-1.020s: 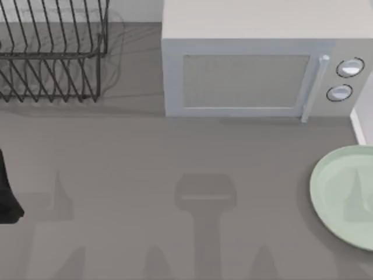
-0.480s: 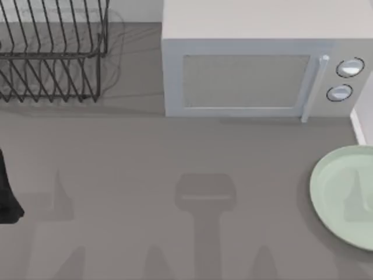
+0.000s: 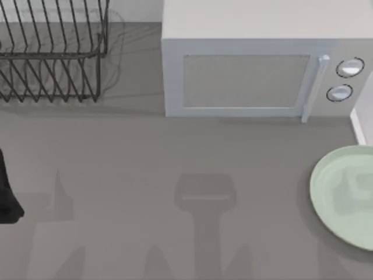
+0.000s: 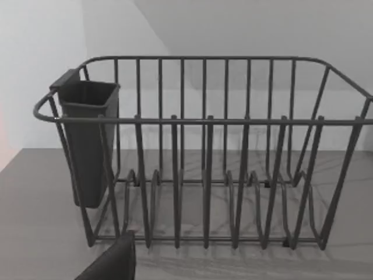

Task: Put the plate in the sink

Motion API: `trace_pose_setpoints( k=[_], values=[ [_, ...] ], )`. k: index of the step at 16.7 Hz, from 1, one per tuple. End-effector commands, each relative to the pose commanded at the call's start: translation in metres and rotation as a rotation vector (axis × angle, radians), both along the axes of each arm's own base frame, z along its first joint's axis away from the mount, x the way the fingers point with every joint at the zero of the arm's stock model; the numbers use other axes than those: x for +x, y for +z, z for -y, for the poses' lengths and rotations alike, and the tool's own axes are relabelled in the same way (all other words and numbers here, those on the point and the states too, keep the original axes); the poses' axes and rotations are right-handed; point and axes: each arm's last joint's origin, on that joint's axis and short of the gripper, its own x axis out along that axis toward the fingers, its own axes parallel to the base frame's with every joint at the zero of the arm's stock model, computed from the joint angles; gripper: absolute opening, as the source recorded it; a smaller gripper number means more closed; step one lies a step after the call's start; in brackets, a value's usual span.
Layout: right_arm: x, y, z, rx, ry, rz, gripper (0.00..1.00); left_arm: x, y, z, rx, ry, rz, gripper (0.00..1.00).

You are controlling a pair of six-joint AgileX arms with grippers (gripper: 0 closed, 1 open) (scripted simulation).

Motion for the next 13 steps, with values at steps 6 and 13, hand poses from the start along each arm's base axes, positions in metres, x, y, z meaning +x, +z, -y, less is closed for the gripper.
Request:
trace_pose_setpoints(
  k=[6,13],
  values=[
    [0.06,0.037,-0.027,0.039,0.056,-0.519,1.0,0.0,0.0,0.0,0.0,0.0,0.0,1.0],
    [0.15,0.018,-0.084,-0.031,0.032,-1.093,1.0,0.0,0.0,0.0,0.0,0.0,0.0,1.0]
  ],
)
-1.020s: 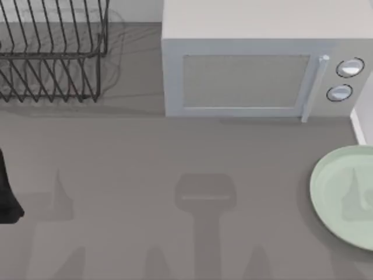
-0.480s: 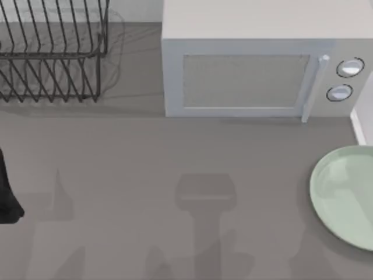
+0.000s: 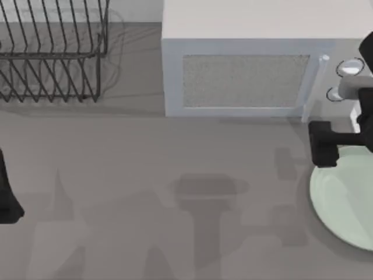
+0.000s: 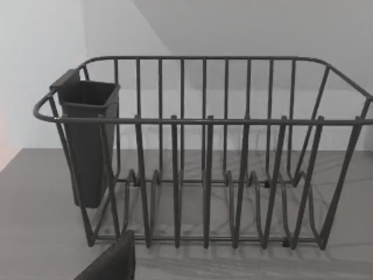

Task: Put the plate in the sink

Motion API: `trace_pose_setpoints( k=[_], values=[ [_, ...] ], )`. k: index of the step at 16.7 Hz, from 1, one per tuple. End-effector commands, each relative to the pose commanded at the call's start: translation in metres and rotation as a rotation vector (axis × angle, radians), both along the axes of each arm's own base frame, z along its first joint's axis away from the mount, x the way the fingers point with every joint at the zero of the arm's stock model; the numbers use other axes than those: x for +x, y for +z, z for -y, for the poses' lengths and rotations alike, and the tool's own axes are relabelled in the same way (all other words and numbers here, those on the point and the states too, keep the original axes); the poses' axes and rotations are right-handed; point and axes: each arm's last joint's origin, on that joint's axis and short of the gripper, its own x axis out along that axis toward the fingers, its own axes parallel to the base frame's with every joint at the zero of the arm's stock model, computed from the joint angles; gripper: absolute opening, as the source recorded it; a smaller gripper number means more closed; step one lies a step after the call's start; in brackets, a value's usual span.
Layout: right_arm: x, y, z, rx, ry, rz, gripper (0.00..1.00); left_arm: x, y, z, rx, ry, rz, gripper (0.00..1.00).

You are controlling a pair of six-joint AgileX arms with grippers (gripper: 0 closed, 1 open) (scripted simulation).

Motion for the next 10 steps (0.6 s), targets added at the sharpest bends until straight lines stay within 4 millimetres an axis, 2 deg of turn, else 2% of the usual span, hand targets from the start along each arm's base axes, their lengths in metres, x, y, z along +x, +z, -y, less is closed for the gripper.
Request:
trace_pose_setpoints(
  k=[2,5,10],
  values=[
    [0.016,-0.01,-0.015,-0.032,0.0,-0.104,1.0,0.0,0.0,0.0,0.0,0.0,0.0,1.0],
    [0.03,-0.021,-0.029,-0.065,-0.001,-0.197,1.0,0.0,0.0,0.0,0.0,0.0,0.0,1.0],
    [0.033,-0.023,-0.033,-0.073,-0.002,-0.217,1.0,0.0,0.0,0.0,0.0,0.0,0.0,1.0]
  ],
)
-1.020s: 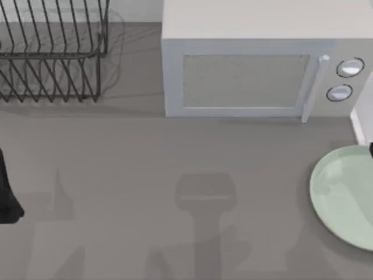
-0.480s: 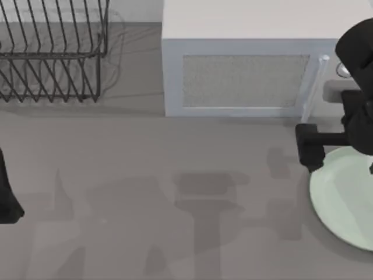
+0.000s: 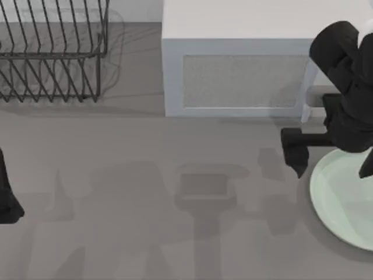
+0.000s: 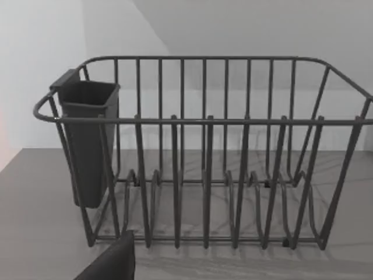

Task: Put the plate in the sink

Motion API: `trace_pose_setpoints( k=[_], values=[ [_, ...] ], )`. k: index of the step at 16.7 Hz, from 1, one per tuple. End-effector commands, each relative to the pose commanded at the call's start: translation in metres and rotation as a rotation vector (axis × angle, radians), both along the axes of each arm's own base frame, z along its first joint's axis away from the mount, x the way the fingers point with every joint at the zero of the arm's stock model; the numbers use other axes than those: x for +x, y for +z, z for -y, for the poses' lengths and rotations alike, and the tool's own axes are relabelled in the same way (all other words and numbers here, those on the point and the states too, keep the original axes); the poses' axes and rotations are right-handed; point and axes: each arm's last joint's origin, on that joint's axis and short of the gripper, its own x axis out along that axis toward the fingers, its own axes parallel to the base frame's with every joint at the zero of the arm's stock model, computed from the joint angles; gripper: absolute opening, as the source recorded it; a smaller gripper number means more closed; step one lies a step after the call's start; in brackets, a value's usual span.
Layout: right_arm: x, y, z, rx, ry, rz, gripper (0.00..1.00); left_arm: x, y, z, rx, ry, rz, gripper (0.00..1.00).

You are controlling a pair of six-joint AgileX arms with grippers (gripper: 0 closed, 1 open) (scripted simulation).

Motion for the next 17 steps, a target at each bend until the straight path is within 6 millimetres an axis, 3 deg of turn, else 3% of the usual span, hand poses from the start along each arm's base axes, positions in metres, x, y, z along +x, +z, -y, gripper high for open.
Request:
trace_pose_setpoints(
  k=[4,12,17],
  values=[
    [0.001,-0.012,0.001,-0.001,-0.004,-0.003,1.0,0.0,0.0,0.0,0.0,0.0,0.0,1.0],
    [0.001,-0.097,0.0,0.002,0.0,0.005,1.0,0.0,0.0,0.0,0.0,0.0,0.0,1.0],
    [0.0,-0.102,0.0,0.0,0.0,0.0,1.0,0.0,0.0,0.0,0.0,0.0,0.0,1.0]
  ],
)
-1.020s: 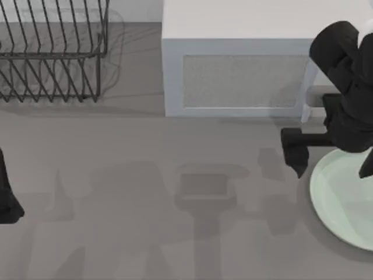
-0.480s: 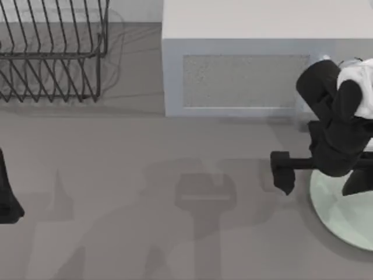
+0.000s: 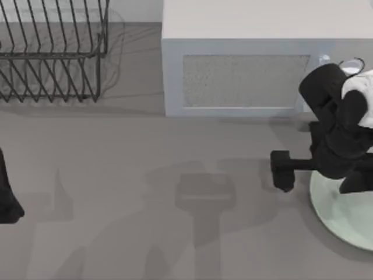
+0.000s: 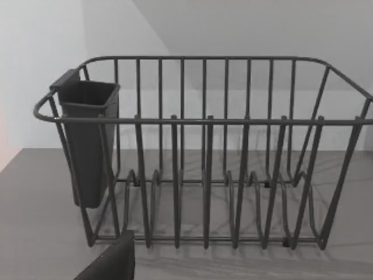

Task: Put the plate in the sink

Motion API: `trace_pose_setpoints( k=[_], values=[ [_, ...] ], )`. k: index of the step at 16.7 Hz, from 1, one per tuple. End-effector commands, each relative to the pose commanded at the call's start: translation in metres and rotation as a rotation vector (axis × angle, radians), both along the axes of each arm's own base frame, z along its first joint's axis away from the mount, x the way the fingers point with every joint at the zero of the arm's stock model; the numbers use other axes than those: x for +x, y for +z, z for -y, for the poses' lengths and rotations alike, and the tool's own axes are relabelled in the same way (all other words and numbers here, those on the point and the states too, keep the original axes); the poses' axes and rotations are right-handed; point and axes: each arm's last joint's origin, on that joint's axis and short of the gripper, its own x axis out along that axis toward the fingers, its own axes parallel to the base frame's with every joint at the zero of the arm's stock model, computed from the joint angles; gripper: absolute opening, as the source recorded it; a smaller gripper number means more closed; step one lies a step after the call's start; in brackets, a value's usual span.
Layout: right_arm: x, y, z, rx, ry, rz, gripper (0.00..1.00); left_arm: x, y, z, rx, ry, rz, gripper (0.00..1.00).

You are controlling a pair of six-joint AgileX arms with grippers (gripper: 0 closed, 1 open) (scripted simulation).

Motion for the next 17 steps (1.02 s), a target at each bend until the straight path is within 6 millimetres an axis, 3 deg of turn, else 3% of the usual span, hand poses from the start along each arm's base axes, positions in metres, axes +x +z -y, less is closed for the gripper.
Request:
trace_pose_setpoints(
  k=[13,17],
  values=[
    [0.0,0.0,0.0,0.0,0.0,0.0,0.02,0.0,0.0,0.0,0.0,0.0,0.0,1.0],
    [0.0,0.0,0.0,0.0,0.0,0.0,0.0,0.0,0.0,0.0,0.0,0.0,0.0,1.0]
  ],
)
